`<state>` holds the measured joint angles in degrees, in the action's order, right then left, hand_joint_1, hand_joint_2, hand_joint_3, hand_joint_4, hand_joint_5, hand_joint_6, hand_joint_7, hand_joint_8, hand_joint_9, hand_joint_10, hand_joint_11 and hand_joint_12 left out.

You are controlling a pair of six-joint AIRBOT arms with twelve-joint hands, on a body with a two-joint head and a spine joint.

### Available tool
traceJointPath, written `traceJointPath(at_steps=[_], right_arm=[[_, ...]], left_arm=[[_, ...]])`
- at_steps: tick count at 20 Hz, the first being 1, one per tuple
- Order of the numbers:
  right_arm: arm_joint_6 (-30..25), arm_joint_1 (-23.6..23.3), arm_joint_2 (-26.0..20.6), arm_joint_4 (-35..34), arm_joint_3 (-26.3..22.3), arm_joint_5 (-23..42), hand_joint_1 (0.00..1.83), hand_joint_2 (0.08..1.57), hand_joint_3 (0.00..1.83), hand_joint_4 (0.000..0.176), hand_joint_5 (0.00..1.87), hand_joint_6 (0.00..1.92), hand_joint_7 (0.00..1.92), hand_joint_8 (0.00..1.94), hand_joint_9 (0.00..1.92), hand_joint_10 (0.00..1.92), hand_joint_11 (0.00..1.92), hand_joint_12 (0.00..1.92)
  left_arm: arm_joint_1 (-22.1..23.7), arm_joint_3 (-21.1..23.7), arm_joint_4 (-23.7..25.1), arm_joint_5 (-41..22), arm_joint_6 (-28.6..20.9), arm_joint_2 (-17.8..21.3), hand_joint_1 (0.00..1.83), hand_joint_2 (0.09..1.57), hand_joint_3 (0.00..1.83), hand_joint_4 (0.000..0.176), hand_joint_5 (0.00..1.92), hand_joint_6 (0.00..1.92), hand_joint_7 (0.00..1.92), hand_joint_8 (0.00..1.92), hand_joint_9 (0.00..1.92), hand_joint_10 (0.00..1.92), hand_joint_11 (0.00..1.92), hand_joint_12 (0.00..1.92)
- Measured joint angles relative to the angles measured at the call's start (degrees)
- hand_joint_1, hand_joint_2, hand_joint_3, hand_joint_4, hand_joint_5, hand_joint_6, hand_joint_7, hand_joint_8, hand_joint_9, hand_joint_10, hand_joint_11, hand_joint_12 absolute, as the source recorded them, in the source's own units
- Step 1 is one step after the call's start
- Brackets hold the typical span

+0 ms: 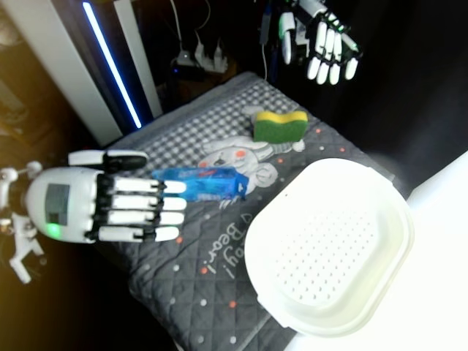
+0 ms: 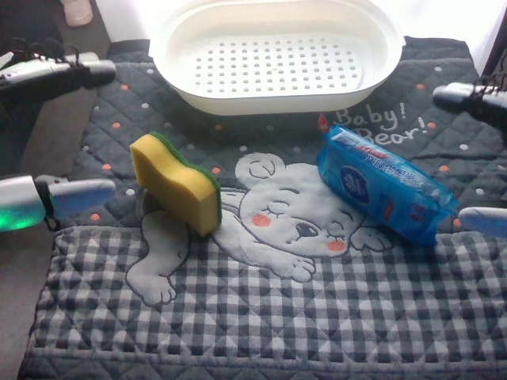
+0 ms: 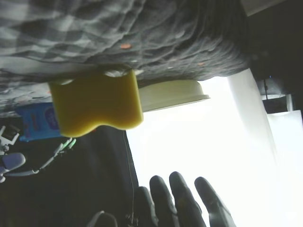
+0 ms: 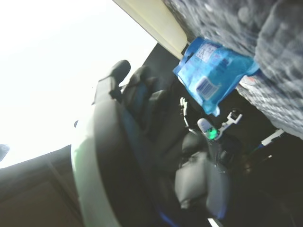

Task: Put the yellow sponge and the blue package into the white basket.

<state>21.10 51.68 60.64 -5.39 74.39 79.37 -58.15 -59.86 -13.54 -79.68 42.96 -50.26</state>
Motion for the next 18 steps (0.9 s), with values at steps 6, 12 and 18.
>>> traceJointPath(at_steps=[6, 12, 18], right_arm=[[0.0, 0.0, 0.2, -1.0, 0.7, 0.8, 0.55, 0.96, 0.00, 0.176, 0.12, 0.00, 0.12, 0.00, 0.06, 0.00, 0.05, 0.02], [1.4, -3.6, 2.7, 0.5, -0.1, 1.9, 0.40, 0.90, 0.01, 0.176, 0.00, 0.00, 0.02, 0.00, 0.05, 0.01, 0.12, 0.27], [1.4, -6.5, 7.0, 3.1, 1.3, 0.3, 0.65, 0.91, 0.01, 0.176, 0.04, 0.00, 0.14, 0.00, 0.08, 0.01, 0.00, 0.53]], left_arm=[[-0.1, -1.5, 0.2, 1.1, 0.0, -0.7, 0.93, 0.92, 0.00, 0.000, 0.47, 0.00, 0.39, 0.00, 0.35, 0.00, 0.00, 0.96], [6.0, -6.2, 2.9, 10.9, 0.1, -5.4, 0.99, 0.91, 0.00, 0.042, 0.29, 0.00, 0.09, 0.00, 0.01, 0.00, 0.00, 0.14], [10.2, -10.1, 5.9, 17.7, -0.9, -8.5, 1.04, 0.87, 0.00, 0.028, 0.18, 0.00, 0.12, 0.00, 0.14, 0.01, 0.00, 0.55]])
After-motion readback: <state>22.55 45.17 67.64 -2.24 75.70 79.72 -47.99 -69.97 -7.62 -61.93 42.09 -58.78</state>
